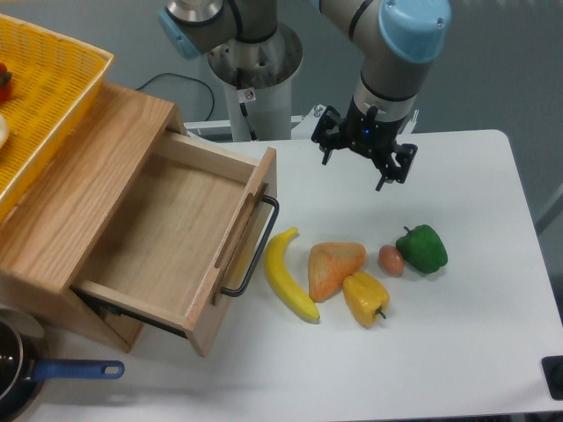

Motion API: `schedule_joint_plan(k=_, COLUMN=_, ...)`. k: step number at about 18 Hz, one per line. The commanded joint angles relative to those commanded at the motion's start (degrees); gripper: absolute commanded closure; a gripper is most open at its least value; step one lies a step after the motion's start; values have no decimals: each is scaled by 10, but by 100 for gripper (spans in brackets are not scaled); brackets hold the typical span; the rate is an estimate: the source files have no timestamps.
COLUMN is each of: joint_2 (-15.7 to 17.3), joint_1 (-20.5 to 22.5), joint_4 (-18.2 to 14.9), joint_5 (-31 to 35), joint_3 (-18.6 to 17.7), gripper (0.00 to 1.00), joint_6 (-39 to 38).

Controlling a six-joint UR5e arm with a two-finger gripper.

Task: Pick up the banana
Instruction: 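Move the open gripper down toward the yellow banana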

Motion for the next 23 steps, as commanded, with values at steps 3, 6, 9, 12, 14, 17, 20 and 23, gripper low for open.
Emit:
schedule_joint_plan(k=3, joint_2=-1, joint_1=1, joint_4=0, joint_5=-15, joint_3=0, gripper=0, joint_6=-3)
schedule_joint_plan(k=6, joint_2=-3, joint_1=-2, joint_4=2, joint_5=-32, joint_3=-1, gripper=0, joint_6=-5)
schedule_joint_plan(k=9, joint_2=-7, joint_1=-4, joint_4=2, joint_5=-33, joint_3=-4, gripper=0, joint_6=-8)
schedule_joint_plan(k=12, joint_2=-4, joint_1=-3, joint_4=4, joint_5=-33, joint_3=-19, gripper=0, joint_6=-25)
schedule_joint_plan(k=14, joint_2=-4, joint_1=1, joint_4=6, joint_5=-33, joint_3=-16, gripper=0, joint_6=-46)
schedule_joint_plan(k=17, joint_2=-6, joint_1=13, joint_4=10, joint_5=-34, joint_3=-19, gripper=0, joint_6=-68)
schedule_joint_plan(k=20, joint_2=-14, joint_1=13, joint_4=11, joint_5=-33, joint_3=-24, gripper=0, joint_6=-100)
schedule_joint_plan(k=23, joint_2=-32, joint_1=12, joint_4=11, joint_5=-33, joint_3=-24, gripper=0, joint_6=-145)
